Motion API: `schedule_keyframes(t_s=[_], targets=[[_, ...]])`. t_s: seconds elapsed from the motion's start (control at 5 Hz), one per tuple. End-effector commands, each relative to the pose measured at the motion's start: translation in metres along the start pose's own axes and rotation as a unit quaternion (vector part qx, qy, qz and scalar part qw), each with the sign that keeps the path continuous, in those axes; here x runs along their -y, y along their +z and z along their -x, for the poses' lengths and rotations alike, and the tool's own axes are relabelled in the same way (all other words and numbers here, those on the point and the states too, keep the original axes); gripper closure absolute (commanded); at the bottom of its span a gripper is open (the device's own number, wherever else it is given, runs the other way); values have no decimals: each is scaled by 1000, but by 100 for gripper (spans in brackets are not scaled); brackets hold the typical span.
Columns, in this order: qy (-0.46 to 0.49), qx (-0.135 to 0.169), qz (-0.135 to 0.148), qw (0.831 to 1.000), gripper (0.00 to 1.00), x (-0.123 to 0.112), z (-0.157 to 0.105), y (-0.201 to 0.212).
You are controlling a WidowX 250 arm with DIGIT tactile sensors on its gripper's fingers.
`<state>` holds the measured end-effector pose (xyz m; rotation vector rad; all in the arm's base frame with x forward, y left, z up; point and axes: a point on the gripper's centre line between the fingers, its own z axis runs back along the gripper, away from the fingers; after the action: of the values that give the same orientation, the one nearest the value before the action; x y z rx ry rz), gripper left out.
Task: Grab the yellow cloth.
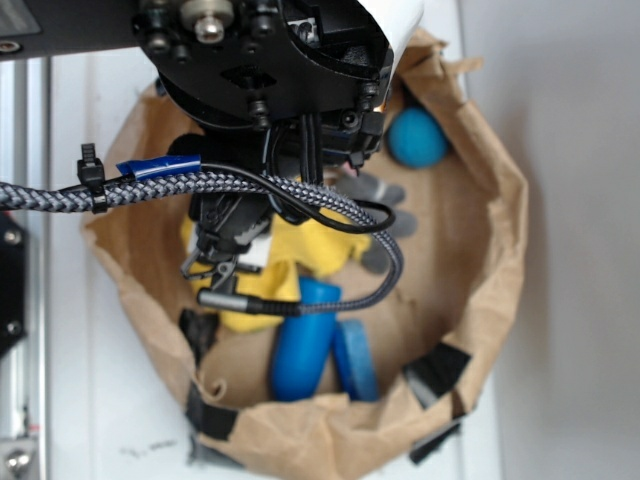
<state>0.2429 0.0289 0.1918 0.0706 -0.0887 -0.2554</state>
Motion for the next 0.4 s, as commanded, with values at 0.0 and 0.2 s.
schedule_keyframes(t_s=[0.0, 0.2], targets=[[-12, -12, -84, 996, 0, 27, -3, -65], [-43, -21, -48, 998, 0, 27, -2, -80]])
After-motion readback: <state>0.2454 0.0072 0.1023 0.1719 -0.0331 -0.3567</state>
